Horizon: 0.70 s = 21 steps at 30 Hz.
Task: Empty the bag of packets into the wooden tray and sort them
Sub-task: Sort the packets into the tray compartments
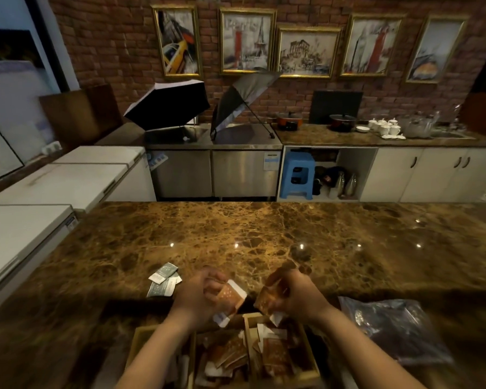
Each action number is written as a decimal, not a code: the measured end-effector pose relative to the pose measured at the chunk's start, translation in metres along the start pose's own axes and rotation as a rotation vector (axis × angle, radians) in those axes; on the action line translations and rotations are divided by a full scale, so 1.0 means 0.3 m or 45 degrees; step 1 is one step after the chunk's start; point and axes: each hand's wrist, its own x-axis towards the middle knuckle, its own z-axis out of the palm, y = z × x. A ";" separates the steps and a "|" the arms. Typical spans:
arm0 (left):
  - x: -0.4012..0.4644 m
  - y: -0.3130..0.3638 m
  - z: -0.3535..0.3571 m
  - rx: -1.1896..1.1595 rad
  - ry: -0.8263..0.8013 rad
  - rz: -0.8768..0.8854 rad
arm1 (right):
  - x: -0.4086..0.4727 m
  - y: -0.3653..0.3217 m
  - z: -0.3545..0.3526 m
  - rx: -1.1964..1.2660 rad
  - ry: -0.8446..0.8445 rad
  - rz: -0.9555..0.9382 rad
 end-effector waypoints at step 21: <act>-0.214 -0.017 0.017 0.785 -0.222 0.353 | -0.181 -0.008 0.066 -0.537 -0.072 -0.023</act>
